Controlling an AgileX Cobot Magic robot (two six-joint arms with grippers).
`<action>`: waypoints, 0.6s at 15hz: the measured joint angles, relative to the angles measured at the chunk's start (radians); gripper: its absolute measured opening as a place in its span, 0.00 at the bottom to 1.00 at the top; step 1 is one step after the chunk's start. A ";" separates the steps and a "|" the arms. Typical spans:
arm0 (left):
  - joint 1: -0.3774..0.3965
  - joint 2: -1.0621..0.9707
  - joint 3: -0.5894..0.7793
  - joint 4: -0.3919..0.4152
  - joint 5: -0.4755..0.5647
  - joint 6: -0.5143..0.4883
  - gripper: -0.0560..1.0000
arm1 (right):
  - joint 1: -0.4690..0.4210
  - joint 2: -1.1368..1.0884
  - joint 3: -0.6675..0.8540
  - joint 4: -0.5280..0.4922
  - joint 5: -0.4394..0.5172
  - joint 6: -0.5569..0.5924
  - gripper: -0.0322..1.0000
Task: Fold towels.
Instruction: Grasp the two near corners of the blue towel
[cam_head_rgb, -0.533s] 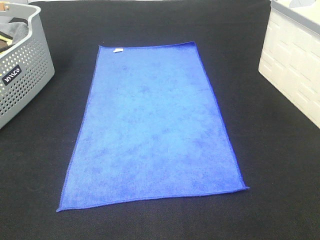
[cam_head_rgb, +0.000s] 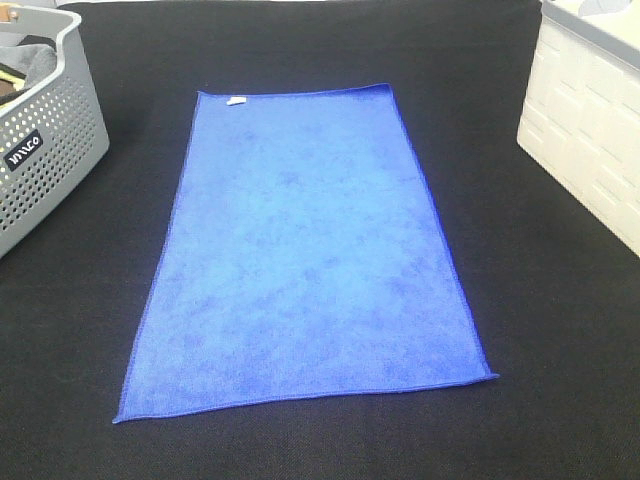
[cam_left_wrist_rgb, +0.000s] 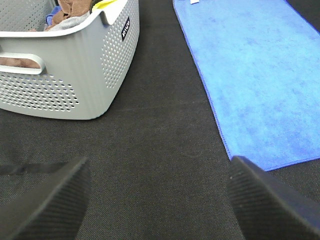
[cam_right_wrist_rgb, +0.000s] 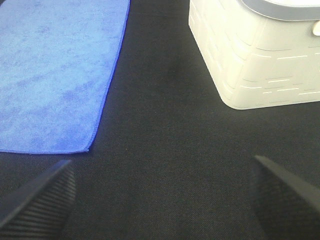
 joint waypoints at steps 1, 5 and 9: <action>0.000 0.000 0.000 0.000 0.000 0.000 0.74 | 0.000 0.000 0.000 0.000 0.000 0.000 0.88; 0.000 0.000 0.000 0.000 0.000 0.000 0.74 | 0.000 0.000 0.000 0.000 0.000 0.000 0.88; 0.000 0.000 0.000 0.000 0.000 0.000 0.74 | 0.000 0.000 0.000 0.000 0.000 0.000 0.88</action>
